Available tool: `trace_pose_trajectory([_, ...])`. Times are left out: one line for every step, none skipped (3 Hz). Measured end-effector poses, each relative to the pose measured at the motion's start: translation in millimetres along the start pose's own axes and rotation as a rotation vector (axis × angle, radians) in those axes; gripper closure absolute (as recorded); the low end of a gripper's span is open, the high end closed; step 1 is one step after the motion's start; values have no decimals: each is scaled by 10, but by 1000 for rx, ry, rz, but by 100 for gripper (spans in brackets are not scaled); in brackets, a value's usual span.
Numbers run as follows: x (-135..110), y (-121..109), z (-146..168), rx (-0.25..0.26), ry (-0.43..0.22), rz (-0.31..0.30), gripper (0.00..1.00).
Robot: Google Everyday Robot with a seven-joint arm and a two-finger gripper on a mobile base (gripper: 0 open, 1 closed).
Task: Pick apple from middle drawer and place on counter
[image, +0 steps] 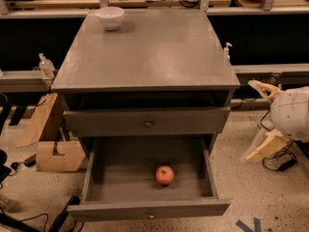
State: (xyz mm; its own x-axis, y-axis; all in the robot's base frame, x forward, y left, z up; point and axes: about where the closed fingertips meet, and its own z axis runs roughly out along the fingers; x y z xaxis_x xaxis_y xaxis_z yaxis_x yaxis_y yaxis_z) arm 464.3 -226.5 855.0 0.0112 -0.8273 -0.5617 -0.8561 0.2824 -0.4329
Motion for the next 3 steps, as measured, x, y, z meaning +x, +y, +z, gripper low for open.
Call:
trace_pose_trajectory([0,0,0,0,0,0,0])
trace_pose_trajectory([70,192,225,-55,-17,30,0])
trace_pose_trajectory([357,805,1021,-166,-113,130,0])
